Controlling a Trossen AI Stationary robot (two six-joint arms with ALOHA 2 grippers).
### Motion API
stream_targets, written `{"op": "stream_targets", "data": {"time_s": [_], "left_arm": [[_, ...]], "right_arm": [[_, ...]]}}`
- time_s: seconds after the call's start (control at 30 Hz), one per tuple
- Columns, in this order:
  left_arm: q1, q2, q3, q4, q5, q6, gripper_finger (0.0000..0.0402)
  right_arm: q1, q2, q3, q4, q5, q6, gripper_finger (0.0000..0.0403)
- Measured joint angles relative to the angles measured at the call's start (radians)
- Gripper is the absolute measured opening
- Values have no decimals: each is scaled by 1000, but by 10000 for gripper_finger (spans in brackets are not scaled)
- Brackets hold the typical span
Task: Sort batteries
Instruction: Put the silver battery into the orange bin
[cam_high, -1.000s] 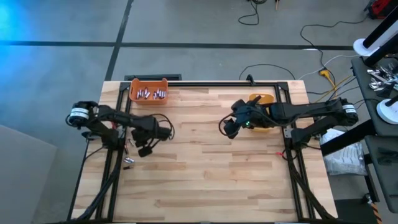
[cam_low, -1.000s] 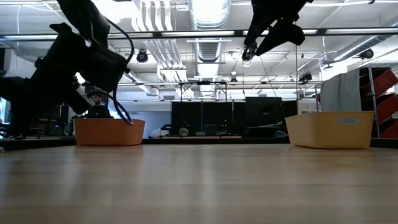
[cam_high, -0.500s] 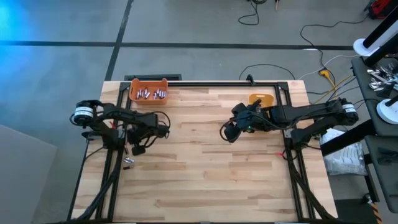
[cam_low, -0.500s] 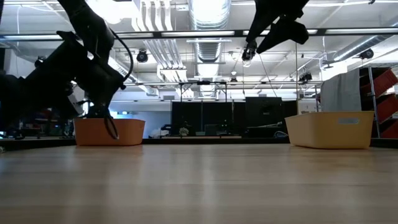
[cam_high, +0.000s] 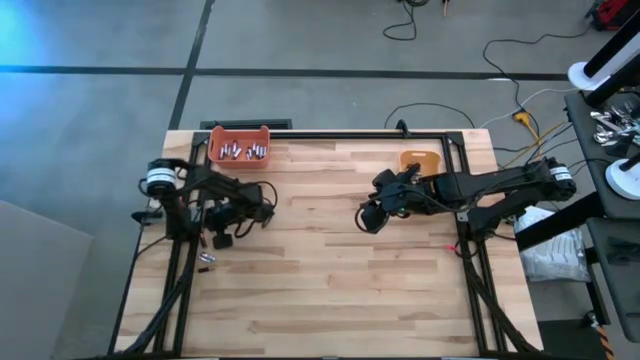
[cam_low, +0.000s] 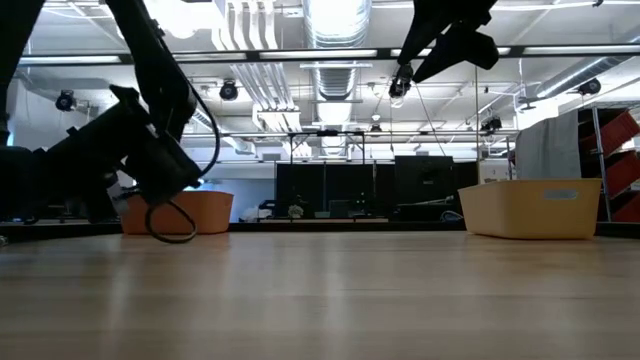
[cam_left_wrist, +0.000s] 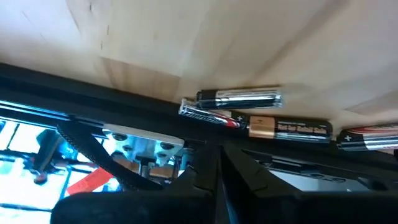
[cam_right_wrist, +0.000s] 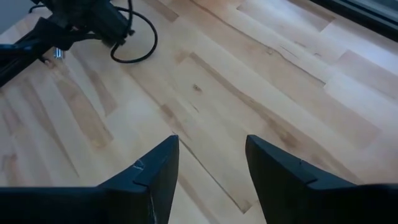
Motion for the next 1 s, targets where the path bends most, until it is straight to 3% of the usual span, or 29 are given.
{"op": "stream_targets", "data": {"time_s": [0.4,0.83,1.0], "left_arm": [[123,78,52,5,-211,-58,0],[139,225,74,11,-207,54,0],[141,224,66,12,-94,110,0]], "right_arm": [[11,0,0,2,0,3,163],[96,0,0,-1,0,21,142],[121,0,-1,-7,0,27,133]]}}
